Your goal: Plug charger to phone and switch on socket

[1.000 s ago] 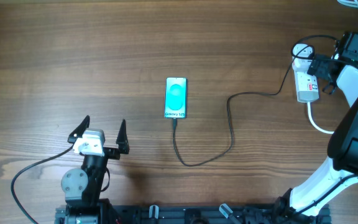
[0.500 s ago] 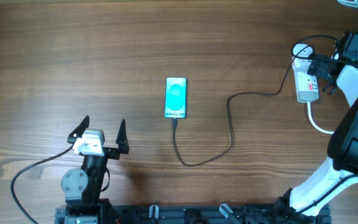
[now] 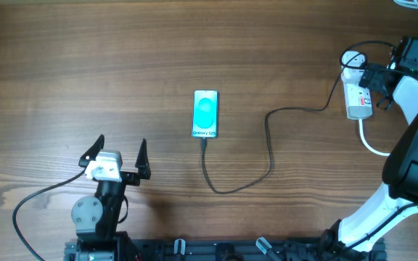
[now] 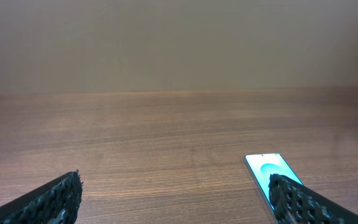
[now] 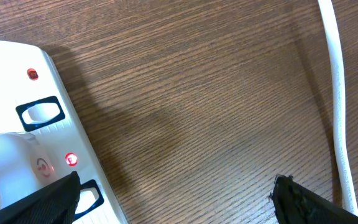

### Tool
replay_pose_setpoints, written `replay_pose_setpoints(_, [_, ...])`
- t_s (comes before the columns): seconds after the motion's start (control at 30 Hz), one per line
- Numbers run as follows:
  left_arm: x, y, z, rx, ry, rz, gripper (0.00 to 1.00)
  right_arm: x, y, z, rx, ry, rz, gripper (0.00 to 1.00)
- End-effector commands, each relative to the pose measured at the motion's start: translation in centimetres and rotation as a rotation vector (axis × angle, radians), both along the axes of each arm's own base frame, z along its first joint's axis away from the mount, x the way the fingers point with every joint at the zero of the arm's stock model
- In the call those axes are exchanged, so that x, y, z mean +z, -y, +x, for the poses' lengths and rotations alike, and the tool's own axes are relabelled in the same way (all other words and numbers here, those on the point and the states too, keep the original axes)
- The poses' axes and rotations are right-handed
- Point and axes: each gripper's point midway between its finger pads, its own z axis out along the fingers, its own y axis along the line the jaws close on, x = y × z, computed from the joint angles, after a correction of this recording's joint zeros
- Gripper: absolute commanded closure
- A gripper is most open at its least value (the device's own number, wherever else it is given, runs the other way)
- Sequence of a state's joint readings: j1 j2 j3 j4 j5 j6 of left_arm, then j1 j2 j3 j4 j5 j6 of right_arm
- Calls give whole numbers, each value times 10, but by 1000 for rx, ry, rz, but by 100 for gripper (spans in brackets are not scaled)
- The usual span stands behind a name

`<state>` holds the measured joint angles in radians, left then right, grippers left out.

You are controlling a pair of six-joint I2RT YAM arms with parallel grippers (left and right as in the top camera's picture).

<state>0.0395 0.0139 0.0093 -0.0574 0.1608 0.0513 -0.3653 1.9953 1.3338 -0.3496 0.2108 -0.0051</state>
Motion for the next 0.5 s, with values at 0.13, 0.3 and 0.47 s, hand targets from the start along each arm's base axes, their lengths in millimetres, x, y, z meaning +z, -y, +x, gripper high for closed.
replay_pose_setpoints(0.13, [-1,-1,0,7,3,20,0,-6,-11,9,28,6,26,0])
replay_pose_setpoints(0.3, [-1,-1,0,8,3,20,0,-6,-11,9,28,8,25,0])
replay_pose_setpoints(0.47, [-1,-1,0,7,3,20,0,14,-27,18,65,45,12,0])
